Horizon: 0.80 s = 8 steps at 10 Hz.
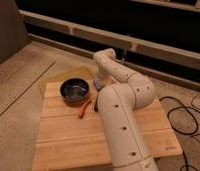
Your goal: Wipe the white sponge on the table
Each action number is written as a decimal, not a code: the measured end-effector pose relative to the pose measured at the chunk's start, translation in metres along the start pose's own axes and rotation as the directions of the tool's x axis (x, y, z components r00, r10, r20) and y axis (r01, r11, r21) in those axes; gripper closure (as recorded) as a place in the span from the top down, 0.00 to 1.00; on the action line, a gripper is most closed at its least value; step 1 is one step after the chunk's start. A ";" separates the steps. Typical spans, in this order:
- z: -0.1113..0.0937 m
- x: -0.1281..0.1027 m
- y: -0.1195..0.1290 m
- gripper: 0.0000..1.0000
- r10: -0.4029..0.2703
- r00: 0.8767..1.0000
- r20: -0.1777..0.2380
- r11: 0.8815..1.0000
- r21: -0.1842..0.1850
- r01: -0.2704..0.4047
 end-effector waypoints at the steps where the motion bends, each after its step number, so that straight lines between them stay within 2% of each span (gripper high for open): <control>1: 0.000 -0.005 0.004 0.10 -0.010 1.000 0.009 1.000 -0.006 0.010; 3: 0.002 -0.014 0.017 0.10 -0.030 0.999 0.021 0.999 -0.027 0.031; 5: 0.006 -0.013 0.022 0.10 -0.021 0.999 0.029 0.999 -0.042 0.023; 8: 0.002 -0.012 0.038 0.10 -0.016 0.999 0.052 0.999 -0.044 0.018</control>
